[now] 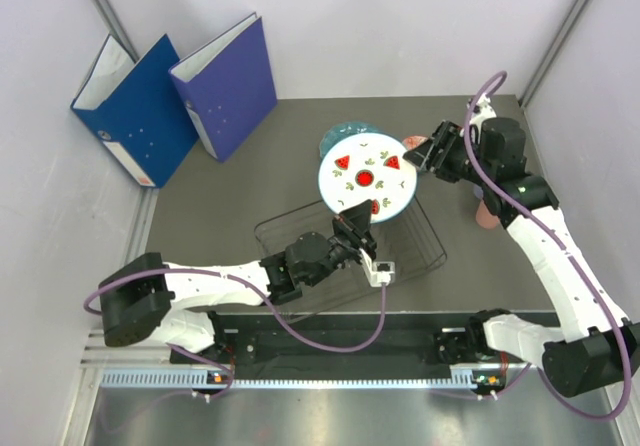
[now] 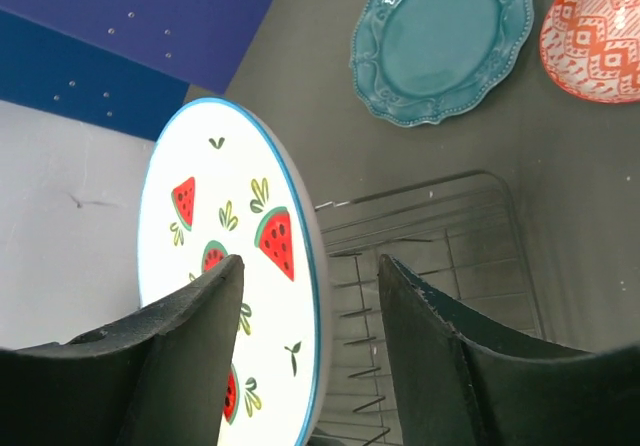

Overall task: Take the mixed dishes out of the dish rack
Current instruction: Place the plate at the center of the board.

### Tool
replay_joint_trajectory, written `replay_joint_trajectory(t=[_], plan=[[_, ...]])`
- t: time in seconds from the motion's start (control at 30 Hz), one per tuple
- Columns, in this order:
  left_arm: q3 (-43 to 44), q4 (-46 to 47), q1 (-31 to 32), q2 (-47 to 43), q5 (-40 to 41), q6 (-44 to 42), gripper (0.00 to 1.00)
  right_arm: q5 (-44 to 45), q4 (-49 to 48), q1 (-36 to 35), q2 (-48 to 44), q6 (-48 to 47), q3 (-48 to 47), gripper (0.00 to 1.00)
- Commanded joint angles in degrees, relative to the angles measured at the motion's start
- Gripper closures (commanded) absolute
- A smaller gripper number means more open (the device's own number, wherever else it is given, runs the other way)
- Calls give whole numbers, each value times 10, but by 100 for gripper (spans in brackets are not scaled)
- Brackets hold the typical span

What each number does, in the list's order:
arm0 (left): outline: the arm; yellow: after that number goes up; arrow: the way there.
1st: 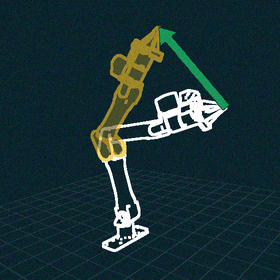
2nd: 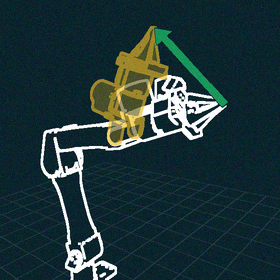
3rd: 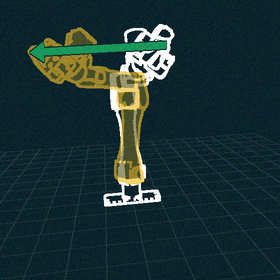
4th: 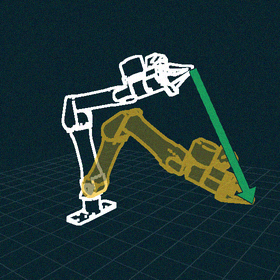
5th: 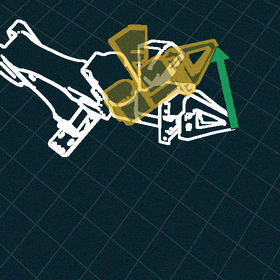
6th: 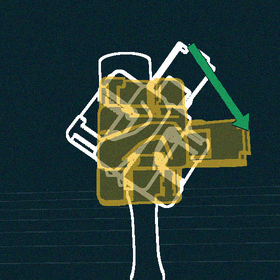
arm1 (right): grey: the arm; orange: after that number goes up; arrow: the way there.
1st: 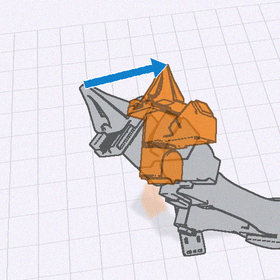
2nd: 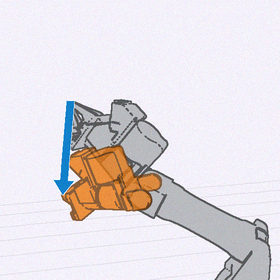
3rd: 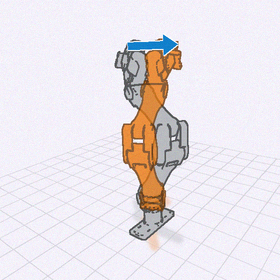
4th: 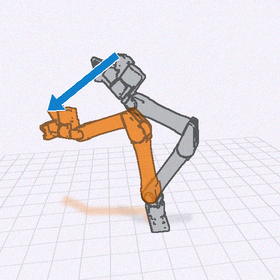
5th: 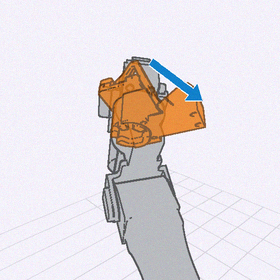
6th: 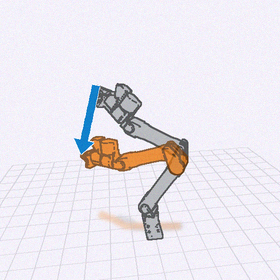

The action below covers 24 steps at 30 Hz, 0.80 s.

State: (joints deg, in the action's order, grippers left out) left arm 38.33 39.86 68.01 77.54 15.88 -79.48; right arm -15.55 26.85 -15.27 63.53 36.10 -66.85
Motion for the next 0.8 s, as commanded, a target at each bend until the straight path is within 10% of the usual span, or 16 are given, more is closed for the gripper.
replay_joint_trajectory(t=[0.0,0.23,0.57,0.77], plan=[[31,95,7,-6,-8,-29,100,-29,-15,-13,16,-18,-27,44],[32,107,12,-4,-16,-32,100,-61,4,-32,59,-45,-31,52],[32,114,12,-2,-9,-21,100,-70,-1,-34,49,-50,5,100],[37,152,12,10,31,13,100,-106,-25,-32,26,-41,15,100]])
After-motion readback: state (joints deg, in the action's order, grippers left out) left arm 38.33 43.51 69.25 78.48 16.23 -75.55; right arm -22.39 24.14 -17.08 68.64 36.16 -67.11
